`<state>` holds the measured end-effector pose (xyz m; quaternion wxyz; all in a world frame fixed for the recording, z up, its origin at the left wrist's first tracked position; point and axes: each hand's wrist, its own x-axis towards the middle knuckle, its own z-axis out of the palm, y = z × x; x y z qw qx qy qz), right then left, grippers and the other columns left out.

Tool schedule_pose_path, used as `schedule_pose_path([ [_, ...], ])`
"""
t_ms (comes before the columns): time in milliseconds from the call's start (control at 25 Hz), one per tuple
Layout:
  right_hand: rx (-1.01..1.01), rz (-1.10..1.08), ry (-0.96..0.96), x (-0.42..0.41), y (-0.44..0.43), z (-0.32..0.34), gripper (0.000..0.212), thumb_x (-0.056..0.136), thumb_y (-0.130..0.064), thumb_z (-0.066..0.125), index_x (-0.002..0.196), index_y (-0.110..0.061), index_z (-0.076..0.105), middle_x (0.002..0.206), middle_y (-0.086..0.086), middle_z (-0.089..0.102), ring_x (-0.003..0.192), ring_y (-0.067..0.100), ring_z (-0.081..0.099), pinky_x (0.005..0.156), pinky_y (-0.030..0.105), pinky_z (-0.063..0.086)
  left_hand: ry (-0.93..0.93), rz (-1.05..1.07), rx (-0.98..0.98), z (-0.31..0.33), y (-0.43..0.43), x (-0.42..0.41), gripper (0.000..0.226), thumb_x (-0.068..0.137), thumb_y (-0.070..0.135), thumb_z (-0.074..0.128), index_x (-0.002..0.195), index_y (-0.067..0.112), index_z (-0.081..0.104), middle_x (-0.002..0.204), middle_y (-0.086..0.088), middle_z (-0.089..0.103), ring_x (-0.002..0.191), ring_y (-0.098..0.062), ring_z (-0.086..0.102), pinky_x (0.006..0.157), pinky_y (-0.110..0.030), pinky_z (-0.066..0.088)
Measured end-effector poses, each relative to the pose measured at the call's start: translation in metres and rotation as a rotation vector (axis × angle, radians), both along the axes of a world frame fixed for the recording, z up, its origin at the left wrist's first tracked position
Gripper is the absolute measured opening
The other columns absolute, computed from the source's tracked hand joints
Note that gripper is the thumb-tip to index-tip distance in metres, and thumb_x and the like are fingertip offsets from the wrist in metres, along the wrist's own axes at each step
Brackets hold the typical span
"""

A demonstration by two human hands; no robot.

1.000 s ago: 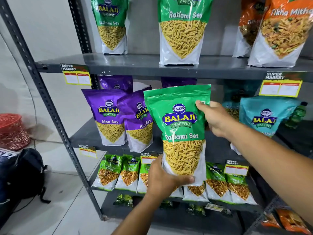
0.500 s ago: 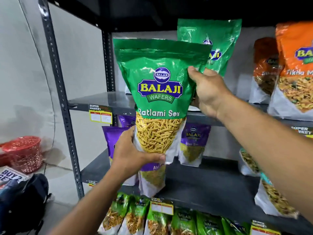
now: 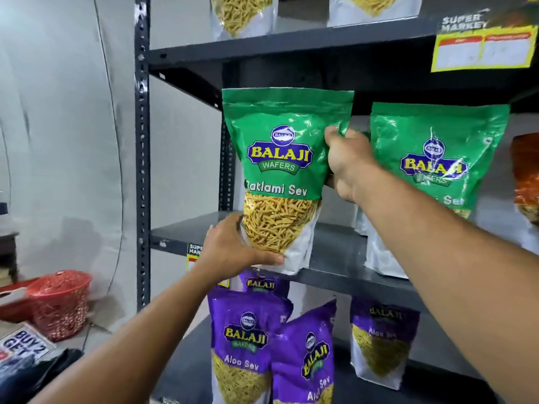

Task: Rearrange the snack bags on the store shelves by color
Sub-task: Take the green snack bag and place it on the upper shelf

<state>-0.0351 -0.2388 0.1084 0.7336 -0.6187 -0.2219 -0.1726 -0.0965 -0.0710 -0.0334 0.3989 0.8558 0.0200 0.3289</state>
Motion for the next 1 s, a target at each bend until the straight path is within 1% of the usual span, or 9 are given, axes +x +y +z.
schedule_pose_path([
  [80, -0.012, 0.013, 0.015, 0.017, 0.020, 0.002, 0.022, 0.094, -0.033, 0.045, 0.081, -0.020, 0.056, 0.102, 0.011, 0.073, 0.095, 0.033, 0.069, 0.083, 0.059, 0.056, 0.033, -0.010, -0.009, 0.002, 0.016, 0.015, 0.100, 0.021, 0.068, 0.086, 0.109, 0.028, 0.060, 0.107, 0.004, 0.072, 0.105, -0.020, 0.064, 0.097, -0.043, 0.051],
  [280, -0.044, -0.012, 0.009, 0.051, 0.060, 0.004, 0.023, 0.093, -0.034, 0.042, 0.080, -0.021, 0.057, 0.099, 0.011, 0.073, 0.089, 0.031, 0.070, 0.082, 0.056, 0.057, 0.092, -0.038, 0.083, 0.006, 0.048, 0.056, 0.108, 0.019, 0.086, 0.075, 0.112, 0.033, 0.059, 0.110, 0.004, 0.071, 0.111, -0.023, 0.063, 0.105, -0.049, 0.044],
  [440, -0.086, -0.062, 0.006, 0.082, 0.070, -0.004, 0.025, 0.088, -0.041, 0.040, 0.083, -0.023, 0.057, 0.099, 0.011, 0.072, 0.090, 0.031, 0.069, 0.085, 0.055, 0.056, 0.124, -0.111, 0.166, 0.011, 0.067, 0.078, 0.100, 0.025, 0.085, 0.076, 0.111, 0.037, 0.060, 0.111, 0.007, 0.072, 0.111, -0.020, 0.064, 0.106, -0.050, 0.043],
  [560, -0.113, -0.079, 0.005, 0.098, 0.074, -0.011, 0.031, 0.080, -0.048, 0.038, 0.084, -0.024, 0.056, 0.101, 0.009, 0.070, 0.091, 0.032, 0.068, 0.086, 0.054, 0.055, 0.136, -0.133, 0.164, 0.009, 0.081, 0.090, 0.096, 0.028, 0.082, 0.079, 0.111, 0.038, 0.059, 0.111, 0.009, 0.072, 0.112, -0.019, 0.063, 0.108, -0.051, 0.041],
  [720, -0.142, -0.108, -0.017, 0.092, 0.072, -0.009, 0.037, 0.082, -0.047, 0.045, 0.101, -0.018, 0.058, 0.106, 0.010, 0.069, 0.095, 0.030, 0.066, 0.089, 0.049, 0.054, 0.162, -0.159, 0.145, 0.011, 0.082, 0.086, 0.104, 0.028, 0.078, 0.083, 0.118, 0.034, 0.055, 0.117, 0.009, 0.068, 0.115, -0.019, 0.060, 0.109, -0.049, 0.041],
  [800, -0.203, -0.233, -0.137, 0.074, 0.063, -0.010, 0.038, 0.088, -0.041, 0.049, 0.112, -0.012, 0.056, 0.108, 0.006, 0.066, 0.096, 0.023, 0.061, 0.089, 0.040, 0.051, 0.112, -0.128, 0.111, 0.010, 0.078, 0.071, 0.117, 0.029, 0.077, 0.082, 0.130, 0.027, 0.048, 0.128, 0.006, 0.061, 0.123, -0.020, 0.054, 0.112, -0.047, 0.038],
  [880, -0.284, -0.289, -0.312, 0.037, 0.045, -0.025, 0.036, 0.091, -0.032, 0.050, 0.121, -0.013, 0.052, 0.109, 0.001, 0.060, 0.095, 0.013, 0.057, 0.091, 0.034, 0.048, -0.013, -0.017, 0.003, -0.003, 0.070, 0.046, 0.128, 0.034, 0.074, 0.078, 0.143, 0.020, 0.037, 0.142, -0.001, 0.051, 0.136, -0.022, 0.043, 0.116, -0.046, 0.033],
  [920, -0.303, -0.249, -0.379, 0.013, 0.032, -0.042, 0.035, 0.092, -0.029, 0.051, 0.124, -0.016, 0.049, 0.112, 0.000, 0.058, 0.095, 0.007, 0.058, 0.091, 0.027, 0.047, -0.103, 0.039, -0.055, -0.019, 0.066, 0.032, 0.124, 0.040, 0.071, 0.077, 0.144, 0.018, 0.037, 0.146, -0.003, 0.048, 0.141, -0.021, 0.038, 0.118, -0.043, 0.030],
  [1000, -0.266, -0.082, -0.435, -0.029, 0.001, -0.090, 0.028, 0.090, -0.025, 0.052, 0.118, -0.026, 0.050, 0.118, -0.001, 0.059, 0.098, -0.005, 0.060, 0.092, 0.014, 0.046, -0.293, 0.078, -0.151, -0.073, 0.051, 0.004, 0.102, 0.054, 0.060, 0.077, 0.140, 0.018, 0.044, 0.146, -0.002, 0.049, 0.145, -0.015, 0.033, 0.118, -0.027, 0.027],
])
